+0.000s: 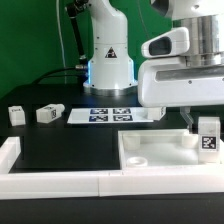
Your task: Assemble square table
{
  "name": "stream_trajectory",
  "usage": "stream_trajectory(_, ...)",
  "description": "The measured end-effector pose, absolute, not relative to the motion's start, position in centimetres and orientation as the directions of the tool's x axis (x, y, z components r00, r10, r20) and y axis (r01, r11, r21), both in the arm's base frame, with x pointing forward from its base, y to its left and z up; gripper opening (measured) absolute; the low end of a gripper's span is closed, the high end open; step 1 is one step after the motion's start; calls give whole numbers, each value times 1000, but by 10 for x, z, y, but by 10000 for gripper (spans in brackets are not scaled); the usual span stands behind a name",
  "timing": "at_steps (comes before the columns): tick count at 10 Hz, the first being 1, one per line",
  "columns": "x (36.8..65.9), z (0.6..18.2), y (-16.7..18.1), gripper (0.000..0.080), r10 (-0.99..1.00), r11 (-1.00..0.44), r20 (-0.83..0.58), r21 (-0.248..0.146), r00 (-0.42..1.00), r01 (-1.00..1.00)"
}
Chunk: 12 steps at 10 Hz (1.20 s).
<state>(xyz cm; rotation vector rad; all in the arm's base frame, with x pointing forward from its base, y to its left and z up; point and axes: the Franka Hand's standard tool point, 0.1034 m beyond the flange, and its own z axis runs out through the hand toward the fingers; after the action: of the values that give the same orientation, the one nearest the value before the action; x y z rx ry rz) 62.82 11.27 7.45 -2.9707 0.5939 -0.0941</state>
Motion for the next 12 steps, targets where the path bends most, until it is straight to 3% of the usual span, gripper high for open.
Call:
stream_trajectory(2, 628, 74, 114, 288, -691, -711, -54, -131, 721, -691)
stream_trajectory(4, 628, 72, 116, 289, -886, -427, -153, -105, 439, -898)
stream_trajectory(7, 628, 72, 123, 291, -975, -57, -213, -50, 66, -997)
stream_trajectory(9, 628, 72, 123, 291, -974, -67, -213, -53, 77, -996)
stream_trajectory(10, 627, 72, 123, 452, -970, -120, -207, -54, 129, -991)
stream_trajectory(11, 622, 75, 120, 585, -904, -390, -173, -34, 390, -920)
stream_trajectory(12, 627, 80, 121, 585, -854, -496, -147, -52, 498, -867)
